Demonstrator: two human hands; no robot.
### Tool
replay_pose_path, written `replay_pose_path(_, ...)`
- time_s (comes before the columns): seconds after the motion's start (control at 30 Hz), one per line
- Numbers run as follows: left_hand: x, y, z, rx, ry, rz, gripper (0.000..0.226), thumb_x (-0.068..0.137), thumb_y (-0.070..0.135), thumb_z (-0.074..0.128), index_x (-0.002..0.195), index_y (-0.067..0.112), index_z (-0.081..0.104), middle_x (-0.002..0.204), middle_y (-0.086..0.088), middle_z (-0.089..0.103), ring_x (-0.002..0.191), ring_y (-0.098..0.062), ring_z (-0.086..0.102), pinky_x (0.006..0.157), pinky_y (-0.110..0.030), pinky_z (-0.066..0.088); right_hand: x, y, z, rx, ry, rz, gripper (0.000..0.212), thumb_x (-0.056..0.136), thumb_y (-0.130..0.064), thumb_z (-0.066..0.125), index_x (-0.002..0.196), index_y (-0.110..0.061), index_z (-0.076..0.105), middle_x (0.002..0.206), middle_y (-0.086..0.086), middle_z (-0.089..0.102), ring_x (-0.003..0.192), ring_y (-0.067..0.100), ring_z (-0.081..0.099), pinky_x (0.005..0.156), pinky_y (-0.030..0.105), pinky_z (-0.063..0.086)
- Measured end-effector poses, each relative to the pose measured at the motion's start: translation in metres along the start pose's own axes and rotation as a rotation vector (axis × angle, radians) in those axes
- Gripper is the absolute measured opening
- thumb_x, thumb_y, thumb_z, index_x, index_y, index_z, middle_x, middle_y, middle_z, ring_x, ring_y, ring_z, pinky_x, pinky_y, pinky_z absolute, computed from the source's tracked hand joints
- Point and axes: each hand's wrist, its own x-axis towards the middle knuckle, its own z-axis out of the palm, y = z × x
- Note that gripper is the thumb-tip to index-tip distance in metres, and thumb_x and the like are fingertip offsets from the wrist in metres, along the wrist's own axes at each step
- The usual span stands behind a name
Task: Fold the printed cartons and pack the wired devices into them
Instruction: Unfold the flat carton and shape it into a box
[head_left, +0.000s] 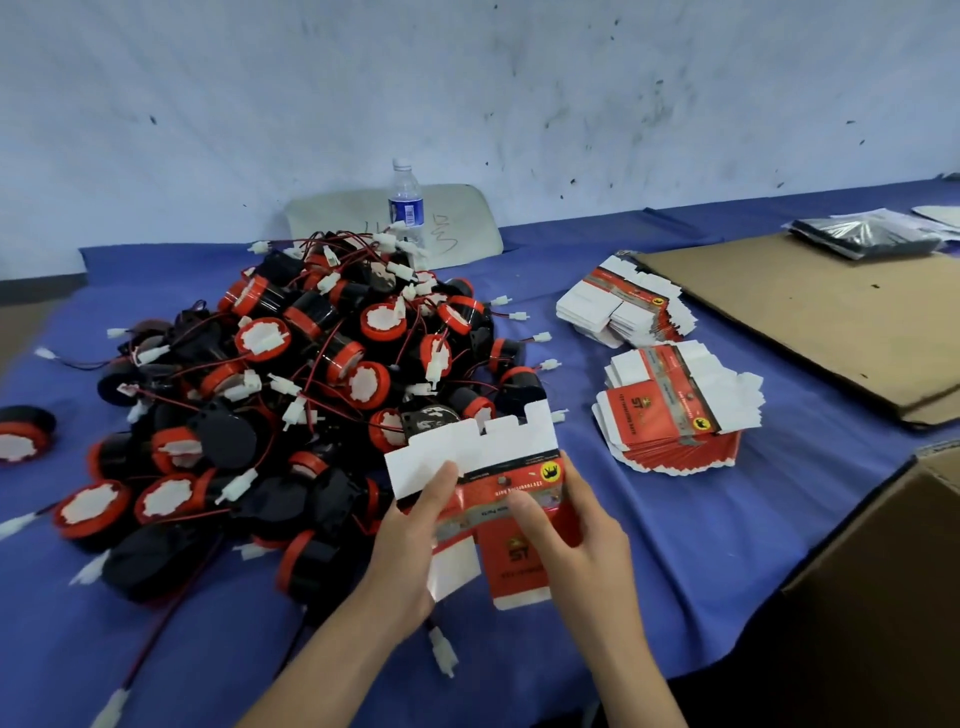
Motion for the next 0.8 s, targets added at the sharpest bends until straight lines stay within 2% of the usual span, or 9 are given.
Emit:
replay_pose_path(0.2, -0.008, 0.0, -0.005, 0.019, -0.228, -0.053, 0.041, 0.059, 0.057, 0.065, 0.09, 0.034, 0.078, 0.095, -0.007, 0.075, 0.088, -0.024, 0.073, 0.073, -0.033, 0.056, 0.004, 0.006, -0.008, 0.085, -0.074, 0.067, 0.032, 0.074, -0.052, 0.065, 0.101, -0.036, 0.07, 0.095, -0.011, 0.074, 0.088, 0.003, 0.068, 0.069, 0.012, 0.049)
replay_pose_path(0.27, -0.008, -0.005, -0.01, 0.036, -0.281, -0.057, 0.042, 0.055, 0.054, 0.077, 0.089, 0.03, 0.079, 0.091, -0.005, 0.076, 0.084, -0.021, 0.073, 0.068, -0.029, 0.056, 0.004, 0.005, -0.009, 0.098, -0.114, 0.081, 0.029, 0.075, -0.049, 0.064, 0.1, -0.037, 0.07, 0.095, -0.012, 0.074, 0.087, 0.001, 0.068, 0.068, 0.011, 0.049)
replay_pose_path(0.4, -0.012, -0.013, -0.023, 0.123, -0.341, -0.08, 0.09, 0.027, 0.073, 0.085, 0.098, 0.02, 0.074, 0.096, -0.005, 0.075, 0.084, -0.016, 0.073, 0.063, -0.023, 0.056, 0.005, 0.003, -0.015, 0.096, -0.231, 0.088, 0.027, 0.078, -0.048, 0.06, 0.1, -0.039, 0.072, 0.097, -0.008, 0.074, 0.093, 0.007, 0.069, 0.077, 0.018, 0.049)
replay_pose_path(0.47, -0.009, -0.014, -0.021, 0.202, -0.302, 0.024, 0.104, 0.031, 0.078, 0.082, 0.112, 0.017, 0.061, 0.101, -0.002, 0.074, 0.09, -0.012, 0.071, 0.068, -0.021, 0.055, 0.004, -0.001, -0.019, 0.157, -0.291, 0.11, 0.034, 0.079, -0.047, 0.061, 0.104, -0.027, 0.073, 0.102, -0.002, 0.074, 0.099, 0.012, 0.068, 0.082, 0.02, 0.05)
replay_pose_path(0.53, -0.003, -0.01, -0.009, 0.308, -0.239, 0.215, 0.094, 0.051, 0.066, 0.079, 0.122, 0.016, 0.044, 0.106, -0.002, 0.068, 0.093, -0.003, 0.066, 0.072, -0.018, 0.053, 0.0, -0.011, -0.009, 0.161, -0.391, 0.148, 0.031, 0.086, -0.044, 0.061, 0.106, -0.023, 0.074, 0.105, -0.005, 0.074, 0.102, 0.008, 0.067, 0.085, 0.018, 0.05)
replay_pose_path(0.6, 0.004, -0.006, 0.004, 0.405, -0.16, 0.373, 0.085, 0.058, 0.052, 0.069, 0.127, 0.022, 0.031, 0.113, -0.001, 0.056, 0.091, 0.0, 0.059, 0.073, -0.012, 0.048, -0.011, -0.007, -0.003, 0.259, -0.523, 0.143, 0.03, 0.099, -0.034, 0.047, 0.107, -0.021, 0.073, 0.103, -0.005, 0.074, 0.089, 0.003, 0.066, 0.079, 0.016, 0.049)
replay_pose_path(0.63, 0.007, -0.004, 0.008, 0.433, -0.134, 0.416, 0.098, 0.055, 0.058, 0.073, 0.135, 0.028, 0.024, 0.119, 0.003, 0.054, 0.097, 0.0, 0.058, 0.077, -0.011, 0.047, -0.017, -0.006, -0.002, 0.308, -0.517, 0.167, 0.037, 0.1, -0.031, 0.039, 0.113, -0.014, 0.069, 0.102, 0.001, 0.074, 0.082, 0.007, 0.064, 0.075, 0.02, 0.049)
replay_pose_path(0.7, 0.009, -0.002, 0.011, 0.492, -0.136, 0.462, 0.125, 0.045, 0.082, 0.072, 0.145, 0.047, 0.006, 0.135, 0.02, 0.05, 0.119, 0.004, 0.051, 0.093, -0.016, 0.046, -0.019, -0.005, 0.002, 0.475, -0.427, 0.341, 0.054, 0.081, -0.053, 0.042, 0.111, -0.015, 0.066, 0.092, 0.004, 0.075, 0.081, 0.015, 0.069, 0.078, 0.027, 0.05)
replay_pose_path(0.8, 0.007, -0.002, 0.013, 0.553, -0.146, 0.492, 0.121, 0.046, 0.088, 0.065, 0.142, 0.061, -0.003, 0.148, 0.016, 0.039, 0.134, -0.003, 0.041, 0.107, -0.036, 0.042, -0.016, -0.005, 0.002, 0.669, -0.305, 0.404, 0.089, 0.039, -0.079, 0.072, 0.105, -0.02, 0.07, 0.102, 0.008, 0.074, 0.094, 0.021, 0.071, 0.08, 0.034, 0.058)
